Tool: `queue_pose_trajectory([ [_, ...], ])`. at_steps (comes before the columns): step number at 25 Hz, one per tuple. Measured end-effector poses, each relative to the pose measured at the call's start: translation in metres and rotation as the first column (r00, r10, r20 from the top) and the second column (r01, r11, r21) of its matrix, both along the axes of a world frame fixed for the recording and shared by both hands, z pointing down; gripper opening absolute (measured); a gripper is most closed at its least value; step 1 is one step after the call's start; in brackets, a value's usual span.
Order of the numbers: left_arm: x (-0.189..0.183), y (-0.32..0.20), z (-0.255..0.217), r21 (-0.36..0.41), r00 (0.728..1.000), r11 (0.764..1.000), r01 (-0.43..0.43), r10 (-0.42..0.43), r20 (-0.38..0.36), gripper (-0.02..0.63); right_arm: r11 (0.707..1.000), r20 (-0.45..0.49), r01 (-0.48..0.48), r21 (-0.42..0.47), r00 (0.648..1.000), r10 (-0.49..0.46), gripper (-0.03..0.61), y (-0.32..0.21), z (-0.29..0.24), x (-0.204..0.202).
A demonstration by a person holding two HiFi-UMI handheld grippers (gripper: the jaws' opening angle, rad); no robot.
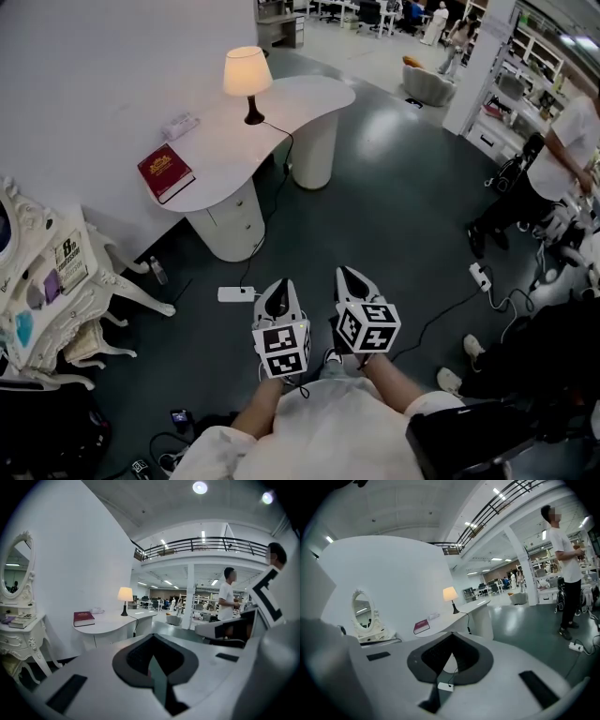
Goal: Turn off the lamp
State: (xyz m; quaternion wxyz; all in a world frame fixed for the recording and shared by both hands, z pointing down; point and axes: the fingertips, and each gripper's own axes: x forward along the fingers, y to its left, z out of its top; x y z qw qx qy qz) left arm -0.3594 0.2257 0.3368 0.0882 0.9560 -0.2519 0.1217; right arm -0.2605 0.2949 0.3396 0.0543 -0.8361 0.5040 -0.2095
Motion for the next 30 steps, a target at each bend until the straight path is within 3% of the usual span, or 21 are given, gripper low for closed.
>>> queue_pose_trajectory([
  [9,0.040,-0.006,-0.005,0.027,0.999,0.998,0.050,-0.051,0.006,-0.002,0.999,0.014,0.046,0.006,0.999,-0.046,-0.002,-0.009,0.000,0.046],
  [30,0.126,-0.010,0.030,-0.047,0.992,0.993,0.105,-0.101,0.080,-0.002,0.992,0.073,0.113,-0.054,0.991,-0.109,-0.002,-0.014,0.032,0.136],
])
